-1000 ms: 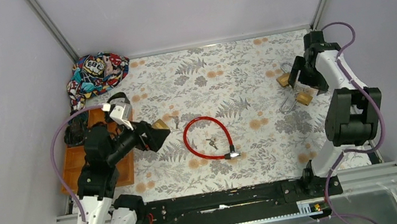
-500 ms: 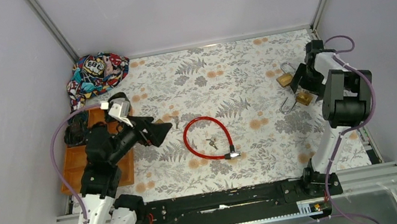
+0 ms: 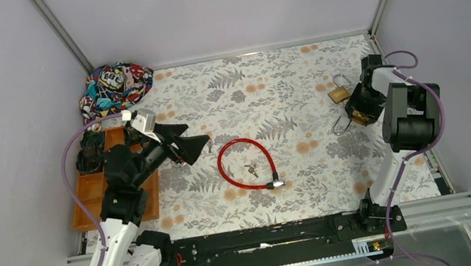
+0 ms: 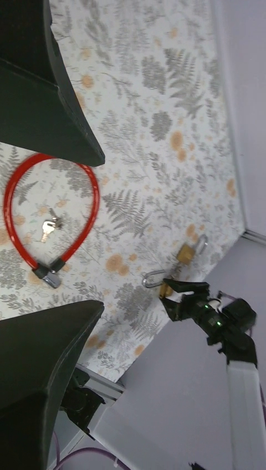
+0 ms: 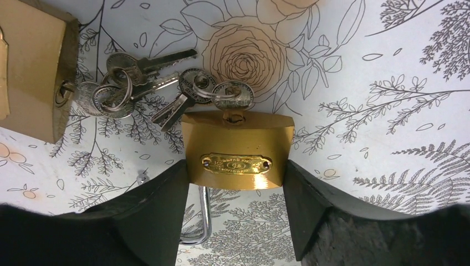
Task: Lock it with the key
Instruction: Pick up the lock from the center of the board.
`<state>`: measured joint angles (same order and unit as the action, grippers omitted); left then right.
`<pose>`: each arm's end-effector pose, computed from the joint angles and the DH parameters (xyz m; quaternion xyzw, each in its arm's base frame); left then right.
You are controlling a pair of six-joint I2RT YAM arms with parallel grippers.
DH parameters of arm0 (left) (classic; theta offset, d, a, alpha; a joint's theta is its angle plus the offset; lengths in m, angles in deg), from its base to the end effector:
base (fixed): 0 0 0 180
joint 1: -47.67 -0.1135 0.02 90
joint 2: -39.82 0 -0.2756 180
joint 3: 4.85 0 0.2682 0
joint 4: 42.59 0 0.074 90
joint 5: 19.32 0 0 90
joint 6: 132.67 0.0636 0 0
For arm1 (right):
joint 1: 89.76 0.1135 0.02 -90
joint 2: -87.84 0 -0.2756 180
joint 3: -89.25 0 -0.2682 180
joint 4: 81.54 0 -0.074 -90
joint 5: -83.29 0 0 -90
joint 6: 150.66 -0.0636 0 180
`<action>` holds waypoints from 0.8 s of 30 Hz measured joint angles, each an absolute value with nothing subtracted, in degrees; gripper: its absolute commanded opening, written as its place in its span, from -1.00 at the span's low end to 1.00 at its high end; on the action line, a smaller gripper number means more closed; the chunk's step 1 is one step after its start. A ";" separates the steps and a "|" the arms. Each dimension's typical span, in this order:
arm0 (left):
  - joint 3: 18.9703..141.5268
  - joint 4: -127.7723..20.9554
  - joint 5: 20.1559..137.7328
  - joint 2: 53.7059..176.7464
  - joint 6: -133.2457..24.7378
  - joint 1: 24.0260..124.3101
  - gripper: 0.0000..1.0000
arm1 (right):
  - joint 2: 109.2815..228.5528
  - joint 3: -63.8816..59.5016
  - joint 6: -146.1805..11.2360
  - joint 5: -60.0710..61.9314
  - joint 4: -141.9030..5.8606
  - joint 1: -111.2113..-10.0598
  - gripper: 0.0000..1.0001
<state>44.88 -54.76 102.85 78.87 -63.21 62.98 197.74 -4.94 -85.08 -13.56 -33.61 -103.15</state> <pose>0.1814 -0.0848 0.3335 0.1617 0.6963 -0.3952 0.5769 0.3883 -0.1002 0.1327 0.3283 0.9297 -0.0437 0.1609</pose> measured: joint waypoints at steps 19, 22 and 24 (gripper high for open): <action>42.95 -45.01 103.50 83.17 -62.77 63.18 0.91 | 198.03 -4.48 -80.47 -16.08 -34.27 -102.63 -0.98; 43.11 -45.01 103.79 83.26 -62.20 63.15 0.83 | 197.92 -4.51 -80.16 -15.53 -34.42 -102.65 -1.00; 43.17 -45.08 104.22 83.65 -61.72 63.18 0.71 | 197.44 -4.96 -80.08 -15.14 -34.88 -102.67 -1.00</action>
<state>43.17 -45.08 104.22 83.65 -61.72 63.18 197.44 -4.96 -80.08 -15.14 -34.88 -102.67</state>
